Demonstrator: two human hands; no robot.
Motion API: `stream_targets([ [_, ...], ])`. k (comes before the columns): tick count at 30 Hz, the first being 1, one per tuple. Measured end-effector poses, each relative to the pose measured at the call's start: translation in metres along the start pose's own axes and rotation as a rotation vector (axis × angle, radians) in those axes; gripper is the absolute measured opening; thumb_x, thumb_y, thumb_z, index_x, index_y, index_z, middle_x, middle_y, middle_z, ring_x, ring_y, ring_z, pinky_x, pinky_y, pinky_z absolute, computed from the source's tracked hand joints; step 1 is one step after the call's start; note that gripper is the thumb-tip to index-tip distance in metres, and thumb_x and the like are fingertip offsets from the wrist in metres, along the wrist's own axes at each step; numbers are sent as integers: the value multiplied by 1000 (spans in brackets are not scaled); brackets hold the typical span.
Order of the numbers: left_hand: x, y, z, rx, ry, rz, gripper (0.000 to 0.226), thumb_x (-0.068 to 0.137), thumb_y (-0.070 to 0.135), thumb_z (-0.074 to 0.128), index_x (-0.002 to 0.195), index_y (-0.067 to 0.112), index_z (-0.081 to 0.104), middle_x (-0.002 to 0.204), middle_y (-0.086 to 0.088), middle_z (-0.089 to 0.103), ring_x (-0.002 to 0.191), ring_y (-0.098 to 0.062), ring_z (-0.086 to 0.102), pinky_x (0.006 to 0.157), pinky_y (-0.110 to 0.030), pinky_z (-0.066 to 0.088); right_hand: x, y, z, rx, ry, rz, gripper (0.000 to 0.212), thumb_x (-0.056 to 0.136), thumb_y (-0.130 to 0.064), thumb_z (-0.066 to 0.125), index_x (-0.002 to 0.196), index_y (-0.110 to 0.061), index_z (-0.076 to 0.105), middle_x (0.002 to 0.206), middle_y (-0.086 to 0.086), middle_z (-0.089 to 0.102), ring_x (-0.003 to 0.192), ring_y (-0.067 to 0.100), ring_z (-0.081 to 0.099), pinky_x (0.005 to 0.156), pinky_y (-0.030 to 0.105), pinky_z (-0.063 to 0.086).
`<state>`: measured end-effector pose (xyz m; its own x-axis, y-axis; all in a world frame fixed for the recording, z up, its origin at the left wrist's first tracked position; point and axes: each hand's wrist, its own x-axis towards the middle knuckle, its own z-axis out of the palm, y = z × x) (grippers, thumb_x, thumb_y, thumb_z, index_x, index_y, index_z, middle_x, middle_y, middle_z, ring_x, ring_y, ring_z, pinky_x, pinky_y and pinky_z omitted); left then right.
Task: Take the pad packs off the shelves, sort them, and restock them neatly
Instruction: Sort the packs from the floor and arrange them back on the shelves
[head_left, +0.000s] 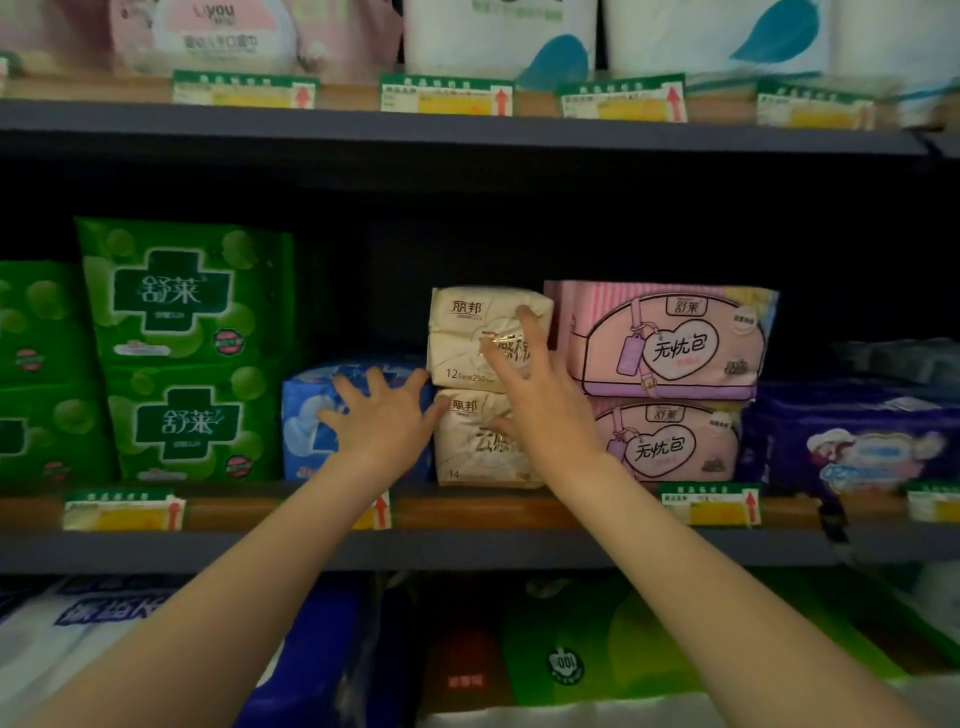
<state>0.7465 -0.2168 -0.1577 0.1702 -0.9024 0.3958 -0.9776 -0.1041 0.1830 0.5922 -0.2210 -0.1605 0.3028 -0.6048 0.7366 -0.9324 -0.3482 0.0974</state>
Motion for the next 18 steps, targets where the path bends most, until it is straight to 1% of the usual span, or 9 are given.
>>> stream_targets([
  [3,-3,0,-2,-21,-15,3,56,93,61,23,144,37,20,153,-13,14,139,-44,4,105,-60,18,0,-1,-7,-56,-24,8,84,78,-37,71,147,-23,25,157,15,2,125,34,37,96,40,42],
  [5,-6,-2,-6,-56,35,-1,56,94,57,31,144,33,23,152,-14,18,139,-42,8,106,-60,17,-2,0,-15,-94,14,0,79,70,-39,78,138,-20,41,152,19,21,127,40,36,99,48,39],
  [7,-12,-2,-9,-83,294,78,53,92,40,49,139,21,35,146,-16,30,136,-40,20,104,-59,20,-7,8,-26,-100,137,-18,69,66,-40,80,125,-16,55,141,21,40,126,43,40,97,53,40],
  [9,-13,6,-11,-119,629,274,52,78,20,67,126,10,48,134,-19,46,127,-39,38,99,-58,30,-13,27,-44,-87,284,26,57,74,-34,74,125,-17,55,141,19,40,130,42,36,101,54,36],
  [10,-13,15,-12,-135,722,383,54,72,13,70,122,10,49,130,-19,50,123,-39,43,96,-56,34,-15,39,-55,-61,316,105,54,79,-30,69,129,-19,52,144,17,35,134,41,30,104,54,32],
  [12,-14,41,-13,-130,750,539,61,68,10,69,125,17,47,132,-18,50,124,-38,44,97,-54,37,-20,69,-75,14,321,342,54,86,-28,63,137,-25,43,151,14,20,137,39,19,108,53,27],
  [14,-15,69,-10,-93,735,623,65,70,15,66,130,26,45,137,-16,48,126,-41,43,97,-57,36,-27,102,-88,142,270,573,59,88,-30,63,141,-29,36,154,13,8,137,40,15,107,53,26],
  [16,-14,89,1,-9,686,664,72,70,26,73,136,31,44,141,-17,45,127,-46,41,95,-64,35,-38,126,-92,261,175,661,66,88,-28,64,145,-30,30,154,16,5,136,43,20,106,49,30],
  [18,-9,98,11,73,647,687,86,65,41,78,141,33,38,147,-18,36,130,-51,33,95,-70,25,-48,140,-86,349,34,641,78,87,-22,65,149,-32,18,152,16,14,133,39,31,104,43,35],
])
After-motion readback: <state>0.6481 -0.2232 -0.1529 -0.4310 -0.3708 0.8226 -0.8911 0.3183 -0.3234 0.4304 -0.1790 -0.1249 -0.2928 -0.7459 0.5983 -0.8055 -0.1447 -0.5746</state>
